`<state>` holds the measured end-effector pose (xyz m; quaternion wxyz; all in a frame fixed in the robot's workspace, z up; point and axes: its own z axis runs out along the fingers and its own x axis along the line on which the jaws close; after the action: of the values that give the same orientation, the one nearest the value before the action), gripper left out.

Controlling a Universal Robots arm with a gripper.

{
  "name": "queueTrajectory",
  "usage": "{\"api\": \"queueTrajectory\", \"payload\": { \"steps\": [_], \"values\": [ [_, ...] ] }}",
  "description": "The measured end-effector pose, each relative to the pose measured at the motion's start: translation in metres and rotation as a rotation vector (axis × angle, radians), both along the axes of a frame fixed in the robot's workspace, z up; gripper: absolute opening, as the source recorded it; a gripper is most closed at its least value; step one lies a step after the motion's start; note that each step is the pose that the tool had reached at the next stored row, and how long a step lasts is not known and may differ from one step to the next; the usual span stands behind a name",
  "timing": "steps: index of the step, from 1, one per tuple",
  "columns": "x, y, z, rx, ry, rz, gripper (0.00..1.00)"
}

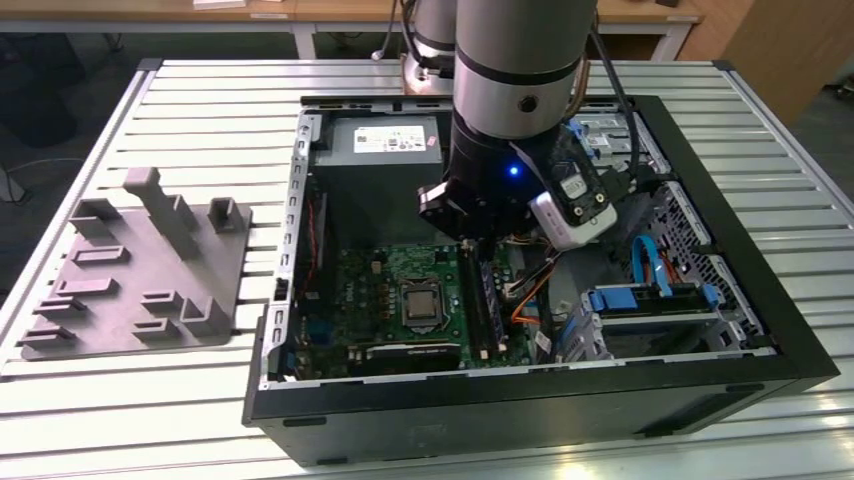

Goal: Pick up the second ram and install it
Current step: 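Insert the second ram into the second slot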

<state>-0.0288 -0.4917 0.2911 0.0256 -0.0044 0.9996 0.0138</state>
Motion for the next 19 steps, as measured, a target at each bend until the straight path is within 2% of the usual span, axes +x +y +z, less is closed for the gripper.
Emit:
{"api": "queueTrajectory", "payload": {
  "steps": [19],
  "values": [
    [0.0000,0.0000,-0.0040,0.0001,0.0000,0.000,0.13]
  ]
}}
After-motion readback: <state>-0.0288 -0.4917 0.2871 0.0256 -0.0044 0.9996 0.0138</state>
